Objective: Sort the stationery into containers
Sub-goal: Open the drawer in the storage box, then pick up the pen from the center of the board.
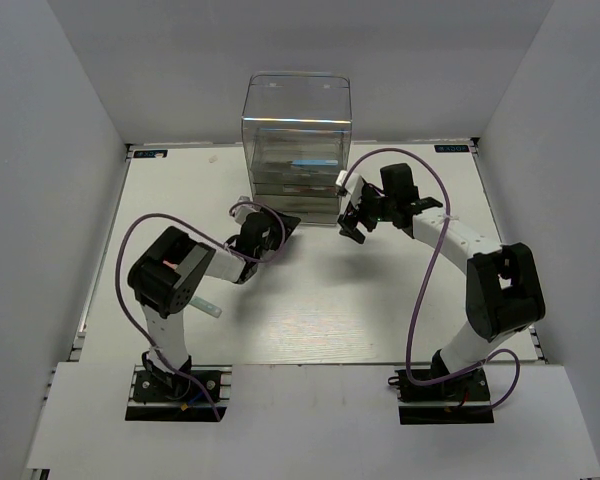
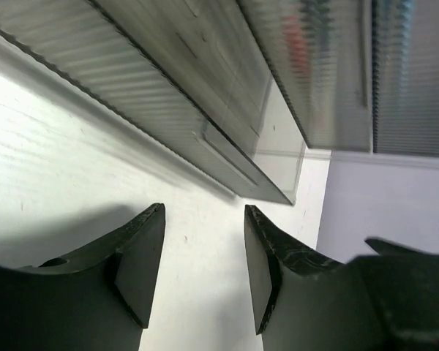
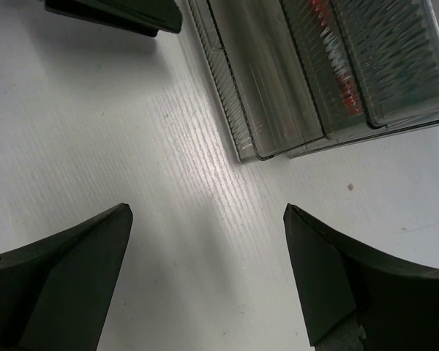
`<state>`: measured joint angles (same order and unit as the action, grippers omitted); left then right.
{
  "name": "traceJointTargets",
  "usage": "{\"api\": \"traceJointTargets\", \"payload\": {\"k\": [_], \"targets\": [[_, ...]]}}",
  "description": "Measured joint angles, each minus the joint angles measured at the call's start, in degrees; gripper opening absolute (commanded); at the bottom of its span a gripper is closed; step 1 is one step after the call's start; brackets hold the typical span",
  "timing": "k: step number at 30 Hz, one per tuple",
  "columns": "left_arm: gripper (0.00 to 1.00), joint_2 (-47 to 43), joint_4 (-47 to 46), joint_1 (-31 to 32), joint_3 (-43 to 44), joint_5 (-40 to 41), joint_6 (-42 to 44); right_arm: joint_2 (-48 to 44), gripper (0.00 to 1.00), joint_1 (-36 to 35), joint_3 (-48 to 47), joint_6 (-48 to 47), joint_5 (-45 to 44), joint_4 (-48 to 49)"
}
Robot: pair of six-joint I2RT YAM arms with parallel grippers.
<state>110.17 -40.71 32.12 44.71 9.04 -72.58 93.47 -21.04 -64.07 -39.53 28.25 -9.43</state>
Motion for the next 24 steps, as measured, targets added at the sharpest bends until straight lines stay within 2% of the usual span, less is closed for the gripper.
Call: {"api": "traceJointTargets", "payload": {"k": [7, 9, 11, 12, 14, 15, 17, 18, 19, 20, 21, 23, 24], "targets": [[0.57, -10.8, 10.9, 0.5, -1.2, -1.2, 6.6, -1.7, 0.90, 0.0, 0.8, 1.7, 0.8, 4.0], [0.59, -14.3, 15.4, 0.7, -1.1, -1.3, 8.9, -0.3, 0.74, 0.0, -1.7, 1.4, 3.3, 1.4], [0.60, -18.1, 21.5, 0.8, -1.1, -1.1, 10.6, 1.9, 0.64, -0.2, -5.5, 0.7, 5.6, -1.9], [0.60, -20.5, 25.9, 0.9, -1.1, -0.8, 11.3, 2.7, 0.51, -0.7, -6.6, 0.4, 6.4, -2.8], [0.62, -24.0, 31.9, 0.9, -1.4, -0.3, 11.6, 2.3, 0.36, -1.9, -6.0, -0.2, 6.9, -3.2], [0.63, -26.5, 35.2, 0.9, -2.0, 0.3, 11.5, 2.0, 0.32, -2.9, -5.4, -0.7, 7.1, -3.2], [0.67, -32.5, 41.7, 1.0, -4.0, 1.8, 10.7, 2.0, 0.32, -5.7, -5.0, -1.4, 7.6, -4.1], [0.72, -36.1, 44.9, 1.0, -5.3, 2.6, 10.2, 2.3, 0.36, -6.9, -5.1, -1.6, 7.7, -4.7], [0.72, -40.3, 48.7, 1.0, -6.7, 3.7, 9.4, 3.3, 0.39, -8.4, -6.1, -1.7, 8.1, -6.4], [0.97, -44.2, 52.0, 1.0, -7.6, 4.8, 8.7, 4.8, 0.42, -9.8, -7.8, -1.6, 8.2, -8.0], [1.00, -47.0, 54.9, 1.0, -8.1, 5.8, 8.2, 6.7, 0.51, -10.9, -9.7, -1.4, 8.2, -9.2], [1.00, -53.7, 62.0, 1.0, -8.4, 8.5, 5.8, 10.7, 0.56, -13.2, -13.5, -1.2, 7.8, -10.4], [1.00, -56.9, 65.7, 1.0, -8.3, 9.8, 4.4, 12.5, 0.62, -14.5, -15.1, -1.2, 7.5, -11.2]]}}
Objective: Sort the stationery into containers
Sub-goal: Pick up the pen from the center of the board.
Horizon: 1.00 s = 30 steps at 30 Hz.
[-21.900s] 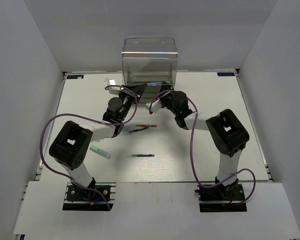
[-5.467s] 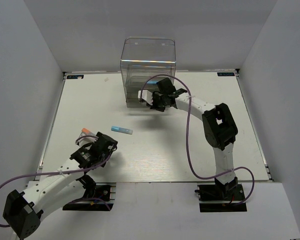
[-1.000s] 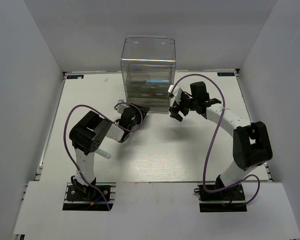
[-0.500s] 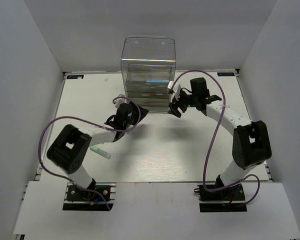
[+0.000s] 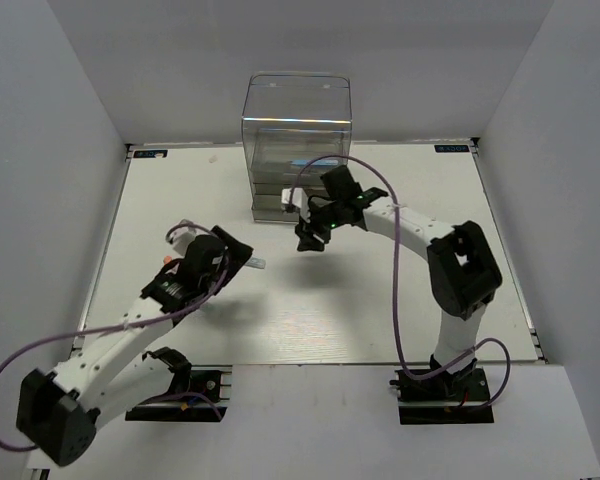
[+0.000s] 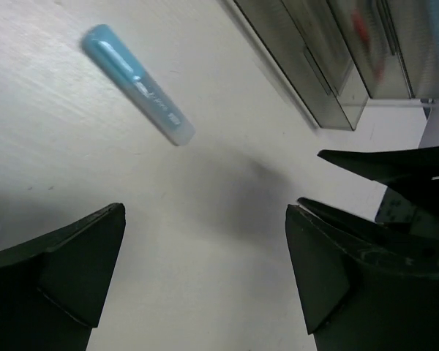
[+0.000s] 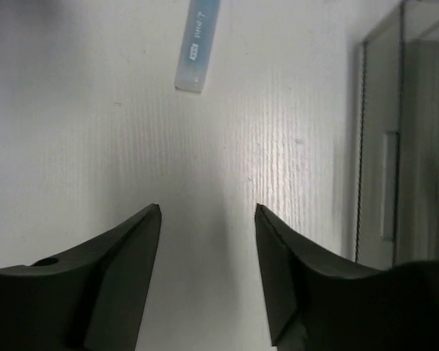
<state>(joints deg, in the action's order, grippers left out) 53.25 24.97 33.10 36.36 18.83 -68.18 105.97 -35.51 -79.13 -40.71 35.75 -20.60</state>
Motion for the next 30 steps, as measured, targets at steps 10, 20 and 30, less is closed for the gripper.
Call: {"api": "traceJointTargets", "payload": {"k": [10, 20, 30], "targets": [[1.00, -10.1, 25.9, -0.2, -0.4, 2.8, -14.4, 15.1, 0.67, -10.0, -15.3, 0.9, -5.1, -5.6], [1.00, -11.1, 36.7, -0.2, -2.2, 1.8, -23.0, 21.5, 0.70, -14.5, -19.0, 4.8, -9.9, -5.0], [1.00, -12.7, 38.9, -0.2, -3.2, 1.6, -25.7, 24.5, 0.63, -14.9, -20.9, 8.6, -14.8, 0.3]]}}
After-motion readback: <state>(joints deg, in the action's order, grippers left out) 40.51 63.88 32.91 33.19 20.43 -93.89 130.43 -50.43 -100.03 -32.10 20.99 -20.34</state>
